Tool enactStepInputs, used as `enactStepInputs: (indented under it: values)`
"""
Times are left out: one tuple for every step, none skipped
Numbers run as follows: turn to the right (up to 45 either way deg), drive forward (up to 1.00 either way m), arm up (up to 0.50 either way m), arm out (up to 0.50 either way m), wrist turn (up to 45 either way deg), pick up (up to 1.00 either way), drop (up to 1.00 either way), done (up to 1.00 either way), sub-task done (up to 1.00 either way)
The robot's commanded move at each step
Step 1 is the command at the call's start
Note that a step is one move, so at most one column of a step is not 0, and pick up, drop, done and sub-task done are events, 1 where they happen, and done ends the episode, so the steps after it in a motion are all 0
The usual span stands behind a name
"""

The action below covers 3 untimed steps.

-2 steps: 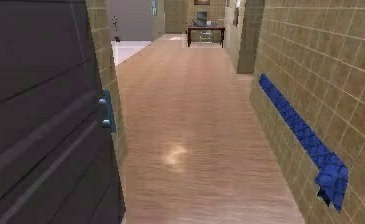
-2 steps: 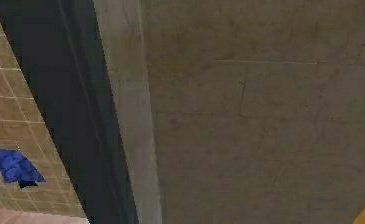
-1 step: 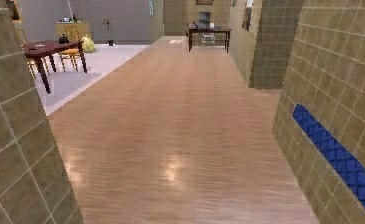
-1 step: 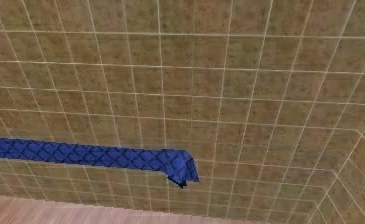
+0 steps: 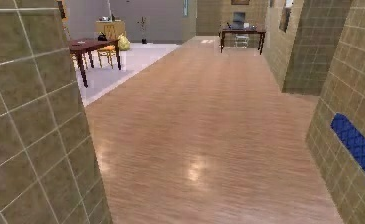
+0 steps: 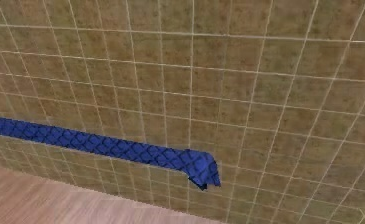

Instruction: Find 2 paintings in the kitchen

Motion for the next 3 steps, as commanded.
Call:
enactStepInputs:
  values:
    - [0.0,0.20,0.00,0.00,0.0,0.00,0.00,0.00,0.00]
    - [-9.0,0.00,0.00,0.00,0.0,0.00,0.00,0.00,0.00]
    - [0.0,0.75,0.00,0.00,0.0,0.00,0.00,0.00,0.00]
